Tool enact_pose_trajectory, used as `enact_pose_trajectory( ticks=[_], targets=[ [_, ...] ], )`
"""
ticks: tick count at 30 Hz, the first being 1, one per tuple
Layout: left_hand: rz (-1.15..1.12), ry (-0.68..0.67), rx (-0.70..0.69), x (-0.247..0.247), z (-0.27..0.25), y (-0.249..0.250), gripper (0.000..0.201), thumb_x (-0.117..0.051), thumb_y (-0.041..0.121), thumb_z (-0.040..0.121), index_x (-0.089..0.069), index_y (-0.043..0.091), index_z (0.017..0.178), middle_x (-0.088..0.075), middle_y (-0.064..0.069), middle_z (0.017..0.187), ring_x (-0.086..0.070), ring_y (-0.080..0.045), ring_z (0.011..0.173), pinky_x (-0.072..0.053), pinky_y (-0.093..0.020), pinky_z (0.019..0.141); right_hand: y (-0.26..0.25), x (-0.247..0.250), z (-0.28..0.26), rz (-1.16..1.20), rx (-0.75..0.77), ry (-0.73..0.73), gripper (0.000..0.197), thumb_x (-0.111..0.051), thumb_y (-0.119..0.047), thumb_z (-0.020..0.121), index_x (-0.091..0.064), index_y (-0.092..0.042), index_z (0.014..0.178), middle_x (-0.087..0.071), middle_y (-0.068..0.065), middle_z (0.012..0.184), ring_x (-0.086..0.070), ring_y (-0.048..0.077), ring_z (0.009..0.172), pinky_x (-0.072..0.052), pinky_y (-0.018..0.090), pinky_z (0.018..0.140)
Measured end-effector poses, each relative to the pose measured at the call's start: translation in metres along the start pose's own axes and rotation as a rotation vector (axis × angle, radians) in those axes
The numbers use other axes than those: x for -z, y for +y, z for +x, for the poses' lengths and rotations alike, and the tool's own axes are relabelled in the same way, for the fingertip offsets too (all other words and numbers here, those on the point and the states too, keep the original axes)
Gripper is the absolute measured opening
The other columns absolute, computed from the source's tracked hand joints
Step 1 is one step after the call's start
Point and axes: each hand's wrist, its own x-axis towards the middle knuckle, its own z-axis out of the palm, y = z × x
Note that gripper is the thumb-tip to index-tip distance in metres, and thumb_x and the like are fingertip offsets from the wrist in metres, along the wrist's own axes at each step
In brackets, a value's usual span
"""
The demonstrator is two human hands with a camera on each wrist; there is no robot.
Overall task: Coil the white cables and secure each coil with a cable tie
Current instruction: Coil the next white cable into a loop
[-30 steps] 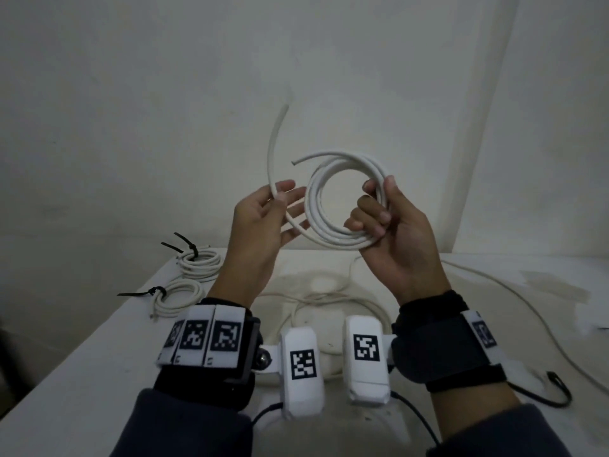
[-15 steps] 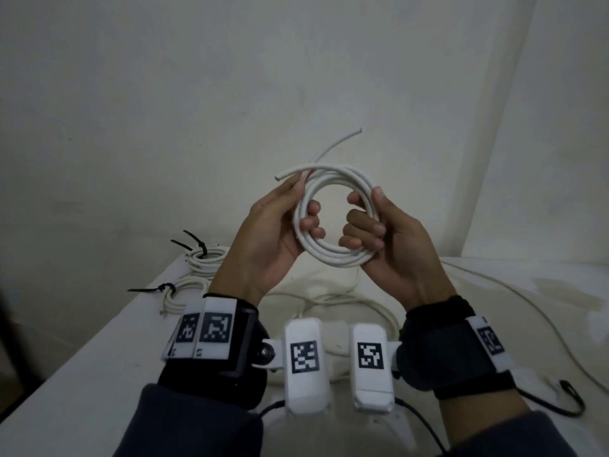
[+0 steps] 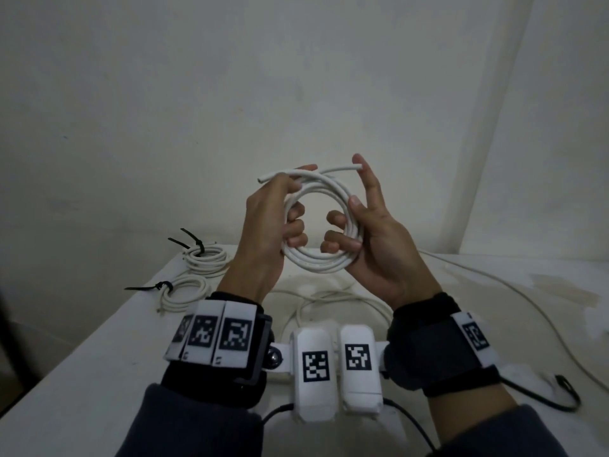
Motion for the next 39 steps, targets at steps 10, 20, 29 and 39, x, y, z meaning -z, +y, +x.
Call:
enact_pose_trajectory(
  ticks=[10, 20, 29, 39],
  targets=[
    [-0.194, -0.062, 0.095, 0.006, 0.003, -0.002, 0.032, -0.039, 0.028, 0.098, -0.065, 0.015, 0.111, -0.034, 0.002, 0.053, -0.022, -0.005, 0.035, -0.022, -0.018, 0.038, 0.001, -0.002, 0.001, 0.046, 0.02, 0.053, 0.022, -0.031, -0.017, 0.103, -0.051, -0.025, 0.109, -0.041, 0.005, 0.069, -0.031, 0.007, 0.041, -0.044, 0.022, 0.049],
    [-0.403, -0.079, 0.17, 0.005, 0.007, -0.008, 0.01, -0.048, 0.013, 0.093, -0.045, 0.016, 0.084, -0.044, 0.002, 0.06, -0.027, -0.003, 0.033, -0.027, -0.014, 0.037, -0.002, -0.004, 0.004, 0.058, 0.108, 0.19, 0.011, -0.044, -0.023, 0.099, -0.053, -0.016, 0.098, -0.041, 0.003, 0.061, -0.028, 0.007, 0.036, -0.039, 0.021, 0.042],
    [-0.129, -0.205, 0.039, -0.003, -0.001, -0.008, 0.025, -0.038, 0.012, 0.1, -0.049, 0.01, 0.079, -0.041, 0.0, 0.064, -0.029, -0.004, 0.041, -0.031, -0.016, 0.045, 0.0, -0.002, 0.002, -0.365, 0.26, 0.403, 0.011, -0.043, -0.024, 0.102, -0.051, -0.017, 0.1, -0.052, 0.003, 0.069, -0.045, 0.009, 0.05, -0.045, 0.022, 0.047],
    [0.17, -0.214, -0.039, 0.008, -0.002, 0.001, 0.029, -0.037, 0.014, 0.102, -0.047, 0.013, 0.075, -0.027, 0.003, 0.061, -0.025, -0.003, 0.043, -0.025, -0.014, 0.042, -0.012, 0.017, -0.002, -1.014, 0.367, 0.296, 0.014, -0.066, -0.016, 0.09, -0.054, -0.016, 0.081, -0.068, 0.005, 0.091, -0.072, 0.019, 0.063, -0.059, 0.044, 0.056]
  ],
)
